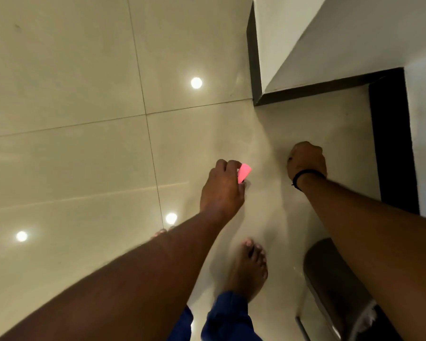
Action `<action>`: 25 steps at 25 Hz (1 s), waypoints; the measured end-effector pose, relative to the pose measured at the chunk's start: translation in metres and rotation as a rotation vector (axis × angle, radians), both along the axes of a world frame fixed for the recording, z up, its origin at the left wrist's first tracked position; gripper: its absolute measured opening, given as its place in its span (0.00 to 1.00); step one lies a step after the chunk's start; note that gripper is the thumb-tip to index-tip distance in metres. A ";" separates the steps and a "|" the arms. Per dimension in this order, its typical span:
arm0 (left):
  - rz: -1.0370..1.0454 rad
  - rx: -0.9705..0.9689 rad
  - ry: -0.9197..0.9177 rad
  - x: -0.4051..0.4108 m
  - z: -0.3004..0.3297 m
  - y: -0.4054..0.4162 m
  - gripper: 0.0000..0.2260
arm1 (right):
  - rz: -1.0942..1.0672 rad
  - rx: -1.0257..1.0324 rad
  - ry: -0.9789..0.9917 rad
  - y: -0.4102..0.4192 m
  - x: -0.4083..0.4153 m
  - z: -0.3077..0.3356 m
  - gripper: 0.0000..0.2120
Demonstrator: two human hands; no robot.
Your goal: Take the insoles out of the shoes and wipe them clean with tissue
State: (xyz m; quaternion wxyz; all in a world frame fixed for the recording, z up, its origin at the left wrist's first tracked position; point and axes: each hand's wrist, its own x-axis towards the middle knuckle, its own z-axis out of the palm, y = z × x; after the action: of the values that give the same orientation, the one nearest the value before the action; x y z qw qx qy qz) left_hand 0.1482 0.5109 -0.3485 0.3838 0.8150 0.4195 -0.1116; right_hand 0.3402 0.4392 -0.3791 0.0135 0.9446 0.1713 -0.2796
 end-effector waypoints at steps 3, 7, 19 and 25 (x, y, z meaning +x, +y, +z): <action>0.029 -0.016 0.021 -0.001 0.063 -0.002 0.10 | -0.145 0.194 0.065 0.005 -0.032 0.064 0.07; -0.089 -0.026 0.054 0.010 0.210 0.012 0.09 | -0.317 0.322 0.162 -0.009 -0.063 0.206 0.07; -0.661 -0.168 0.034 0.024 0.591 -0.077 0.14 | -0.704 0.477 0.022 -0.203 -0.101 0.677 0.05; -0.961 -0.280 -0.142 0.031 0.673 -0.213 0.16 | -1.181 0.617 -0.303 -0.379 -0.175 0.789 0.03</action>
State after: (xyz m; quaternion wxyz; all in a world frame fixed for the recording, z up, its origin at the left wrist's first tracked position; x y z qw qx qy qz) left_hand 0.1795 0.2977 0.3244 0.4224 0.8623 -0.0490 -0.2750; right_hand 0.1648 0.0601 0.4094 -0.3873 0.8691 -0.3046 -0.0434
